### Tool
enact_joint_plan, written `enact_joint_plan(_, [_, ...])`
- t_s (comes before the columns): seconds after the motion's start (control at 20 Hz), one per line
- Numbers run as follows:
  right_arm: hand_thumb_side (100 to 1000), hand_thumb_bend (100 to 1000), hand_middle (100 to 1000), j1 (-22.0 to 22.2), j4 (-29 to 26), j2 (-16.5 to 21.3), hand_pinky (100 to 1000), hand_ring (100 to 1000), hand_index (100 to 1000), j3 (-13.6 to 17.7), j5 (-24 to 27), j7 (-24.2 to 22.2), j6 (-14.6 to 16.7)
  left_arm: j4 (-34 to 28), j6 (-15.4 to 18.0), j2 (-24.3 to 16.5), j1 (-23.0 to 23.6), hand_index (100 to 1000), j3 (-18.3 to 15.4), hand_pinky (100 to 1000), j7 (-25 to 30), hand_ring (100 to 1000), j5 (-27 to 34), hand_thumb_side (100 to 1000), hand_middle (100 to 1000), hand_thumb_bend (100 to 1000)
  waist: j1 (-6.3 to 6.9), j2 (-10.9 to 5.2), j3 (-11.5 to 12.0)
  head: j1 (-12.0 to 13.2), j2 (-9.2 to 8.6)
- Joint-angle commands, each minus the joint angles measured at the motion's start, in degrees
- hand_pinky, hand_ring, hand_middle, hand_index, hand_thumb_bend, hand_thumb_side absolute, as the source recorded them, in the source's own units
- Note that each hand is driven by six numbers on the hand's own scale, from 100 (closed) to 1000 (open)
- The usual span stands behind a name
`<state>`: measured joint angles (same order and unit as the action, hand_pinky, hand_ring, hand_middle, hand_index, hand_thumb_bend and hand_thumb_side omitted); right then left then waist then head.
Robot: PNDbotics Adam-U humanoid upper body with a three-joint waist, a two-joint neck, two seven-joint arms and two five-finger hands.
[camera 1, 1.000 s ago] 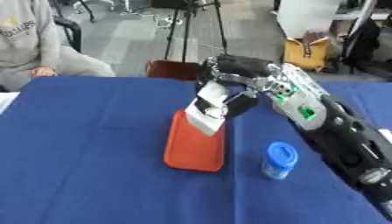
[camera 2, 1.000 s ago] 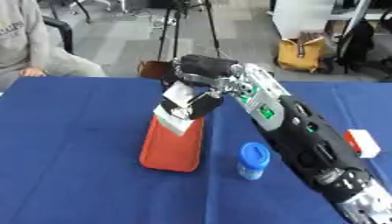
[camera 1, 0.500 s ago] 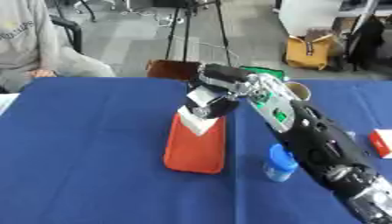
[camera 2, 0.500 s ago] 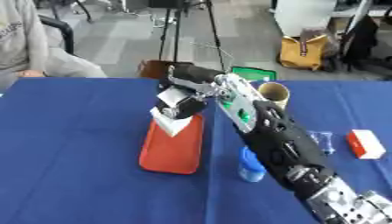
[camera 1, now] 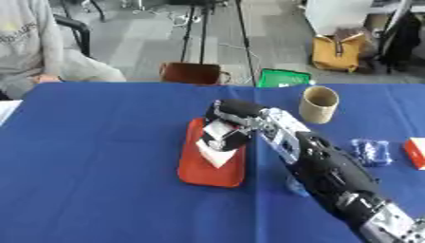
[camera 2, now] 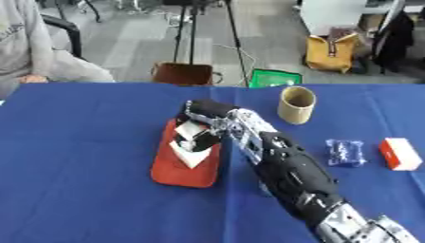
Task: Pick up objects on the table and place them in the box.
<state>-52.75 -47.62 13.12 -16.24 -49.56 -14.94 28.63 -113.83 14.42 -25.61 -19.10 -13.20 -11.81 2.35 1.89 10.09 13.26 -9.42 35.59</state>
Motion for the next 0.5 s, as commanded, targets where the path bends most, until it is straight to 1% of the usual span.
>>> enact_joint_plan(0.05, [300, 167, 470, -0.08, 2.04, -0.72, 343, 519, 641, 0.45, -3.55, 1.63, 1.44, -0.76, 0.04, -0.86, -0.69, 807, -0.09, 534, 0.25, 708, 0.2, 615, 697, 753, 0.18, -0.51, -0.05, 0.09, -0.43])
enact_joint_plan(0.1, [334, 280, 540, -0.07, 2.2, -0.89, 406, 575, 693, 0.67, -4.43, 2.17, 1.97, -0.76, 0.01, -0.83, -0.67, 807, -0.06, 533, 0.29, 708, 0.23, 616, 697, 753, 0.19, -0.5, -0.08, 0.05, -0.43])
enact_joint_plan(0.15, [351, 335, 587, -0.08, 2.28, -1.05, 443, 609, 728, 0.82, -5.28, 2.58, 2.6, -0.76, -0.03, -0.8, -0.65, 807, -0.02, 533, 0.35, 708, 0.26, 617, 697, 752, 0.2, -0.5, -0.11, -0.03, -0.44])
enact_joint_plan(0.2, [379, 403, 655, -0.08, 2.4, -1.17, 523, 679, 778, 1.03, -6.18, 2.96, 3.22, -0.76, -0.07, -0.77, -0.64, 807, 0.0, 533, 0.41, 708, 0.27, 617, 697, 752, 0.21, -0.49, -0.14, -0.08, -0.45])
enact_joint_plan(0.25, [397, 454, 721, -0.11, 2.46, -1.25, 590, 737, 818, 1.17, -7.02, 3.13, 3.85, -0.76, -0.09, -0.74, -0.64, 807, 0.0, 533, 0.44, 708, 0.3, 617, 697, 752, 0.22, -0.49, -0.16, -0.17, -0.5])
enact_joint_plan(0.3, [408, 488, 768, -0.13, 2.5, -1.32, 653, 781, 848, 1.35, -7.79, 3.23, 4.42, -0.76, -0.1, -0.73, -0.64, 807, -0.01, 533, 0.45, 708, 0.32, 617, 697, 752, 0.24, -0.49, -0.19, -0.2, -0.53])
enact_joint_plan(0.35, [408, 488, 768, -0.14, 2.55, -1.37, 653, 781, 848, 1.54, -8.44, 3.32, 4.93, -0.76, -0.11, -0.72, -0.64, 807, -0.02, 533, 0.46, 708, 0.35, 617, 697, 752, 0.25, -0.49, -0.22, -0.21, -0.55])
enact_joint_plan(0.4, [413, 602, 892, -0.16, 2.61, -1.42, 862, 901, 924, 1.74, -8.92, 3.44, 5.3, -0.76, -0.11, -0.72, -0.64, 807, -0.03, 532, 0.47, 707, 0.36, 619, 696, 751, 0.26, -0.49, -0.24, -0.21, -0.56])
enact_joint_plan(0.45, [413, 602, 892, -0.48, 2.09, -1.6, 862, 901, 924, 2.16, -8.84, 3.87, 5.85, -0.76, -0.15, -0.68, -0.6, 807, 0.0, 532, 0.51, 707, 0.39, 619, 696, 751, 0.3, -0.5, -0.37, -0.24, -0.61])
enact_joint_plan(0.5, [417, 639, 919, -0.56, 1.36, -1.5, 916, 929, 940, 2.31, -8.39, 4.43, 6.37, -0.76, -0.17, -0.67, -0.58, 807, 0.01, 531, 0.55, 707, 0.41, 620, 696, 750, 0.3, -0.5, -0.45, -0.24, -0.65])
